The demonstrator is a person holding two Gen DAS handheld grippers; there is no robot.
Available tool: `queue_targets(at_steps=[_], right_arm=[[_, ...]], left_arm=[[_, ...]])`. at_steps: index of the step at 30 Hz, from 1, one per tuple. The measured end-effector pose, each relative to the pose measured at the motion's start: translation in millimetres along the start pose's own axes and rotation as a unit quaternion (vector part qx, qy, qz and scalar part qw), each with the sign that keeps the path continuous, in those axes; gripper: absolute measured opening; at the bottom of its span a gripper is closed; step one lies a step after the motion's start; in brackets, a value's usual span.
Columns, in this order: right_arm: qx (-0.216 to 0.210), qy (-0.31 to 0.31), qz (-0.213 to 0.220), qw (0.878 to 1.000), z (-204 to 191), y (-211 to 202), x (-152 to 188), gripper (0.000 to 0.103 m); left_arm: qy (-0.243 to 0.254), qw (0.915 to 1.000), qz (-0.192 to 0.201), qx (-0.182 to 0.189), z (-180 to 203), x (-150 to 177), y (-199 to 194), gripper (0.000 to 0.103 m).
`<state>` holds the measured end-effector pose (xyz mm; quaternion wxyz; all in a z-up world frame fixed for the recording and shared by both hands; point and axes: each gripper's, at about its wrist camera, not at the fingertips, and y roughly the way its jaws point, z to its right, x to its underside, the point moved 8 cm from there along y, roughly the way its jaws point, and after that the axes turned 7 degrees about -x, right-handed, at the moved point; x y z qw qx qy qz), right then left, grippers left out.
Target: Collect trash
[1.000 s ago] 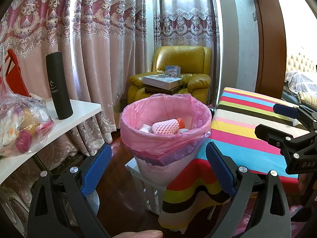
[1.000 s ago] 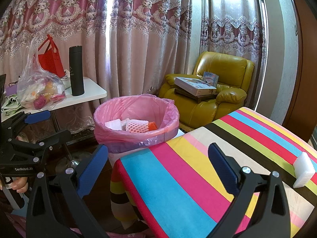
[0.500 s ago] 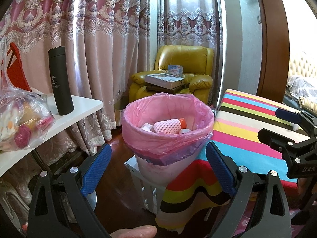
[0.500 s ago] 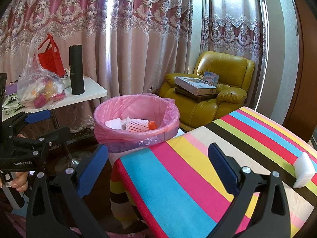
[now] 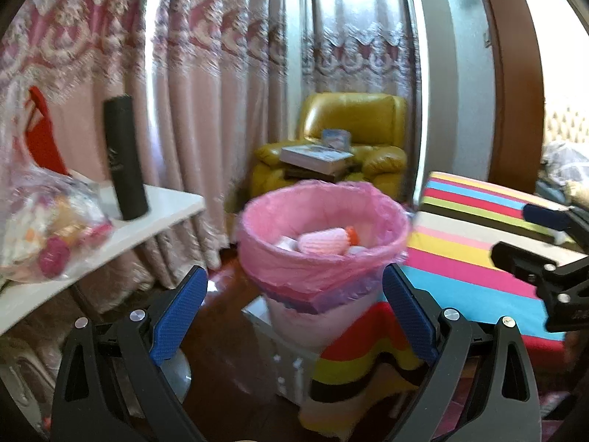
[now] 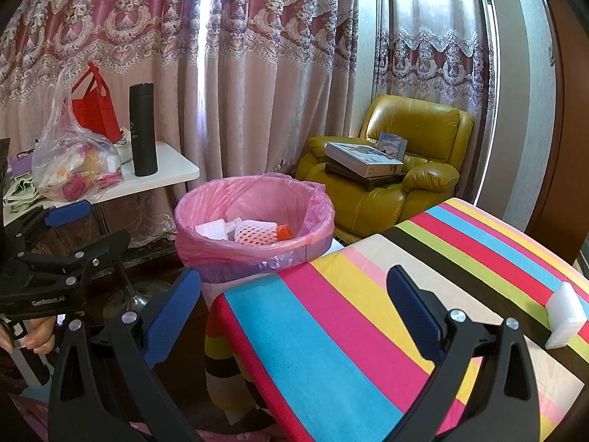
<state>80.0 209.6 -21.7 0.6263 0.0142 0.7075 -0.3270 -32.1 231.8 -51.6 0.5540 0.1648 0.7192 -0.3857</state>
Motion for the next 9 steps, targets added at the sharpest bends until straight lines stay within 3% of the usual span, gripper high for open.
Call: queue_targets(at_steps=[9], right_arm=[[-0.002, 0.0, -0.001, 1.0, -0.6, -3.1, 2.8, 0.098]], left_arm=[[-0.02, 0.9996, -0.018, 0.001, -7.7, -1.6, 6.2, 0.09]])
